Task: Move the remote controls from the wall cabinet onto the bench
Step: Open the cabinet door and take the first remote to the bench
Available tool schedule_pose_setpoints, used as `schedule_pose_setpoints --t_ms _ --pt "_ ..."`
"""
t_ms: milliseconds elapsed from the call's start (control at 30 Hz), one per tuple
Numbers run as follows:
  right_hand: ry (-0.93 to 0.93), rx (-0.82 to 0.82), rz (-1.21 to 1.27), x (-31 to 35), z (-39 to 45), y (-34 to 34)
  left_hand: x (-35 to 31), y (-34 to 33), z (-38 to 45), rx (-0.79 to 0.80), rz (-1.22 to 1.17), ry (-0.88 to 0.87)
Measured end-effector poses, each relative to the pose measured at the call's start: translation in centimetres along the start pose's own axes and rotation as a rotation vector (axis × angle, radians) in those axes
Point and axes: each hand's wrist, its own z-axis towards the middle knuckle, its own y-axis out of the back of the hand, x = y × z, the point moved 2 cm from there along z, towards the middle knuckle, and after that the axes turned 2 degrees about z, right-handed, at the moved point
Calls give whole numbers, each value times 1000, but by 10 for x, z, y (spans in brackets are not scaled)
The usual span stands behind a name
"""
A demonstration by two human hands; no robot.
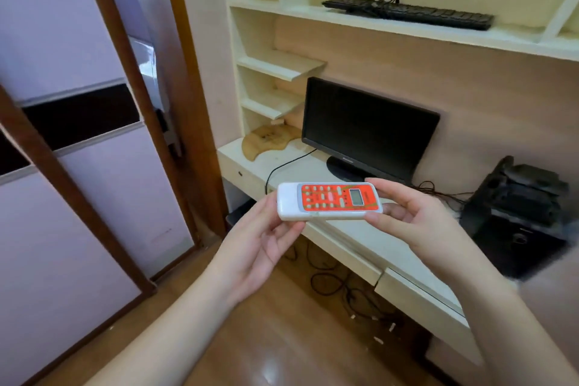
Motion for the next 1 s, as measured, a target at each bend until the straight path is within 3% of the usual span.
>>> schedule_pose_setpoints --t_ms 533,1000 --pt "132 378 22 63 30 -184 -81 128 -121 -379 -122 -268" --pt "341 769 80 81 82 -279 -86 158 -165 -756 -159 -569"
